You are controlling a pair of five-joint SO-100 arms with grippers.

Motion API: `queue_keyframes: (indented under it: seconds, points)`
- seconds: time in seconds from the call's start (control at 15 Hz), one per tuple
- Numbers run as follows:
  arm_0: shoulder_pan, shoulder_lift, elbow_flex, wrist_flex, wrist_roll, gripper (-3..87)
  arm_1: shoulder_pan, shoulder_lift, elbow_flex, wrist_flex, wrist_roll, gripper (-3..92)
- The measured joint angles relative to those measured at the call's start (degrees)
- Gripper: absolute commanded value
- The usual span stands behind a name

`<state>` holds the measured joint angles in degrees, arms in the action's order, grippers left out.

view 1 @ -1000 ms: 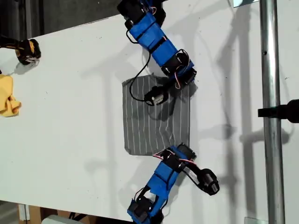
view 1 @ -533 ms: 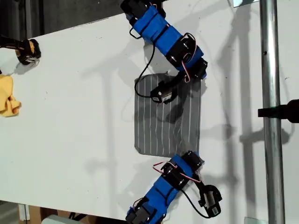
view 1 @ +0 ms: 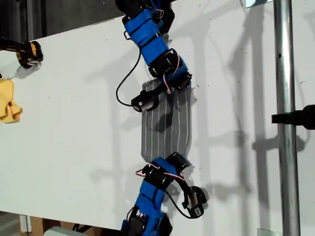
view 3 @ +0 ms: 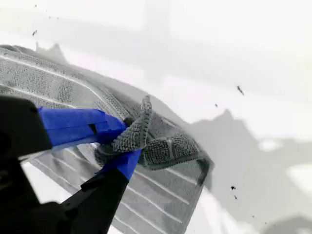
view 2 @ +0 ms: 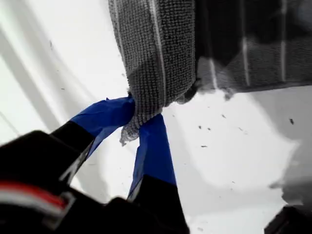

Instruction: Grasp corners of a towel and fold twice.

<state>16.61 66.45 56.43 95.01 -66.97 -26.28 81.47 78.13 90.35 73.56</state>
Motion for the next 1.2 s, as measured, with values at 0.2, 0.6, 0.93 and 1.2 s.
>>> queue_keyframes:
  seconds: [0.2,0.6,0.93,1.2]
  points:
    - [-9.49,2.29,2.99,0.00,7.91,-1.7,9.76,8.53,8.53,0.00,-4.22,-0.2]
    - [-26.46,4.22,6.42,0.00,21.27,-1.7,27.95,20.30,19.16,-2.37,-16.79,-0.2]
    - [-35.16,4.22,6.77,-1.32,27.33,-1.7,42.45,24.26,23.03,-5.45,-27.86,-0.2]
    - [-33.93,4.22,10.11,-2.29,25.22,-1.7,40.17,27.07,29.36,-8.61,-27.16,-0.2]
